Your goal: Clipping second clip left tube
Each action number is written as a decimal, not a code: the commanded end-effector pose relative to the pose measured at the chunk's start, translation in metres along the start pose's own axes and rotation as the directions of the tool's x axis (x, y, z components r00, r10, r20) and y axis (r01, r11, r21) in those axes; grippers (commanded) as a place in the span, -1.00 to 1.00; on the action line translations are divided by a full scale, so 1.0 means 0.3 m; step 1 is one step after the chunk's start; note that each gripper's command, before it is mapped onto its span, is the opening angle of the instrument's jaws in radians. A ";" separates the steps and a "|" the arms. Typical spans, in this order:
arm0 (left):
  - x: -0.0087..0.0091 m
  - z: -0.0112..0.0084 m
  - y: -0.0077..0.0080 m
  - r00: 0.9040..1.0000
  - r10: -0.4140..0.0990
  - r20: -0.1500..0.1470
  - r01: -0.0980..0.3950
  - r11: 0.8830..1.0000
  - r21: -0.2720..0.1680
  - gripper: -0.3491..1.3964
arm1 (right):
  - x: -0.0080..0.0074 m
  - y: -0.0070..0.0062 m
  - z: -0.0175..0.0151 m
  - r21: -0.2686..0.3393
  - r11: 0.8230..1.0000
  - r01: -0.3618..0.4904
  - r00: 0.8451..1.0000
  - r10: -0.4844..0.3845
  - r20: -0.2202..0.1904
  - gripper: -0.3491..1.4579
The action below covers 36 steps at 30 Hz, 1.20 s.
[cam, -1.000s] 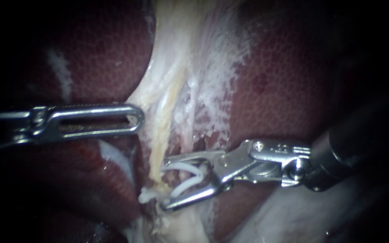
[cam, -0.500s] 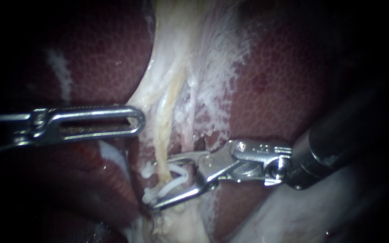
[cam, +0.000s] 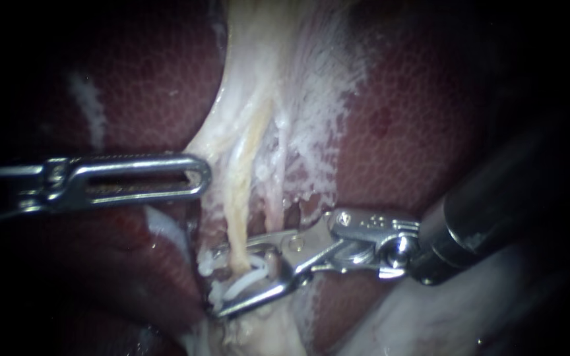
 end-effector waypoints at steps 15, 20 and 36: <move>0.0003 0.0002 0.0000 1.000 -0.002 0.001 0.002 1.000 0.001 -1.00 | -0.0024 0.0033 -0.001 -0.008 0.996 -0.091 0.996 0.091 -0.009 -0.09; 0.0003 0.0002 -0.0001 1.000 -0.002 0.001 0.002 1.000 0.000 -1.00 | -0.0029 0.0046 -0.001 -0.007 0.987 -0.160 0.987 0.160 -0.015 -0.20; 0.0004 0.0001 -0.0002 1.000 -0.008 0.001 0.008 1.000 0.000 -1.00 | -0.0032 0.0094 -0.002 0.004 0.978 -0.207 0.978 0.207 -0.012 -1.00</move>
